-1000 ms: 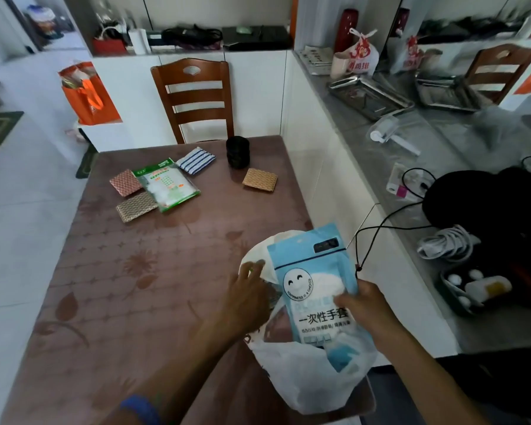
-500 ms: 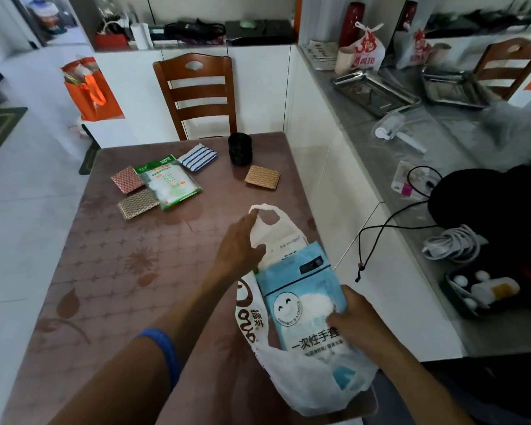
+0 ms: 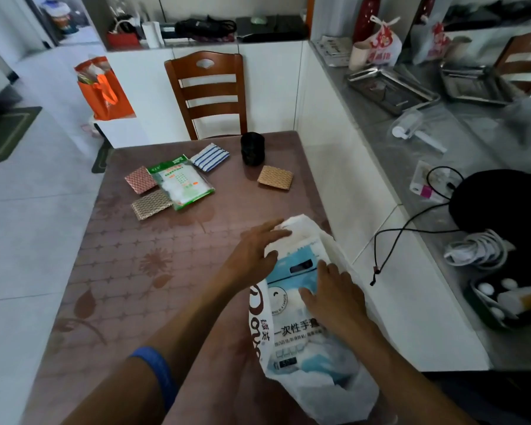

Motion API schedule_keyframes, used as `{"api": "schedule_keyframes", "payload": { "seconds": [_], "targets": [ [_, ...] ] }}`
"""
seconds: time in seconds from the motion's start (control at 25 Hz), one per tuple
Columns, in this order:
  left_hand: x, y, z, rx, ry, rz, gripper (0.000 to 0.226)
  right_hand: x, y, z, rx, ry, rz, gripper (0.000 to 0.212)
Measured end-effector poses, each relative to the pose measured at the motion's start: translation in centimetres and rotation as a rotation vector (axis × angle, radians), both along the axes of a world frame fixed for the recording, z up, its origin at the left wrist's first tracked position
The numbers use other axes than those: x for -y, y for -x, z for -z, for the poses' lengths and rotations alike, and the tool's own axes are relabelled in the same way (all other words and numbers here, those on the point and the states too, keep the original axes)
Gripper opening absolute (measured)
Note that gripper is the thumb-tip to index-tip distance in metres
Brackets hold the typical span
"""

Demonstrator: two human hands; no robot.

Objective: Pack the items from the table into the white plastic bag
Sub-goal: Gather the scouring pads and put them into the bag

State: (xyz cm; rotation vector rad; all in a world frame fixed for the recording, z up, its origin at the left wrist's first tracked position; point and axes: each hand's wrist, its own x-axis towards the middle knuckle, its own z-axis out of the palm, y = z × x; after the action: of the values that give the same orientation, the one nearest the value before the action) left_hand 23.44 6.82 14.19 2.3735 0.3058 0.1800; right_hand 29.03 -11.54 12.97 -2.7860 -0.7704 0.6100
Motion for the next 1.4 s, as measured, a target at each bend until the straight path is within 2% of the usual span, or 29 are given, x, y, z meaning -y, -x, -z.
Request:
{"api": "schedule_keyframes", "payload": {
  "seconds": [0.08, 0.16, 0.32, 0.6, 0.8, 0.88, 0.96, 1.04, 1.08, 1.2, 1.32, 1.4],
  "targets": [
    [-0.1, 0.1, -0.3, 0.087, 0.061, -0.093, 0.034, -1.8, 0.2, -2.1, 0.158, -0.173, -0.015, 0.052],
    [-1.2, 1.0, -0.4, 0.118, 0.104, -0.236, 0.028, -4.0, 0.5, -4.3, 0.198, -0.346, -0.075, 0.044],
    [-5.9, 4.7, 1.1, 0.035, 0.065, -0.424, 0.040, -9.6, 1.7, -5.6, 0.136, -0.483, -0.217, 0.040],
    [-18.4, 9.9, 6.1, -0.257, 0.104, -0.530, 0.051, -23.2, 4.0, -2.4, 0.025, -0.352, -0.308, 0.045],
    [-24.9, 11.2, 11.4, -0.552, 0.127, -0.543, 0.068, -32.1, 4.6, 3.6, -0.015, -0.143, -0.386, 0.040],
    [-26.6, 11.2, 13.4, -0.662, 0.094, -0.502, 0.075, -35.2, 4.2, 6.3, -0.062, -0.052, -0.415, 0.046],
    [-28.0, 10.9, 14.7, -0.673, 0.090, -0.515, 0.073, -37.1, 3.2, 8.6, -0.054, 0.020, -0.403, 0.052],
    [-30.0, 10.1, 15.5, -0.635, 0.071, -0.548, 0.069, -38.1, 1.6, 11.2, 0.011, 0.091, -0.372, 0.061],
    [-31.1, 9.4, 15.8, -0.604, 0.043, -0.562, 0.068, -38.1, 0.6, 12.3, 0.005, 0.148, -0.355, 0.072],
    [-35.6, 6.4, 16.3, -0.495, -0.011, -0.639, 0.068, -38.5, -2.2, 15.1, -0.131, 0.305, -0.368, 0.109],
    [-39.4, 2.7, 17.3, -0.374, 0.056, -0.773, 0.071, -39.7, -3.7, 16.2, -0.152, 0.360, -0.446, 0.128],
    [-41.5, 0.8, 18.6, -0.376, 0.061, -0.846, 0.070, -40.9, -4.0, 16.8, -0.143, 0.380, -0.470, 0.136]
  ]
}}
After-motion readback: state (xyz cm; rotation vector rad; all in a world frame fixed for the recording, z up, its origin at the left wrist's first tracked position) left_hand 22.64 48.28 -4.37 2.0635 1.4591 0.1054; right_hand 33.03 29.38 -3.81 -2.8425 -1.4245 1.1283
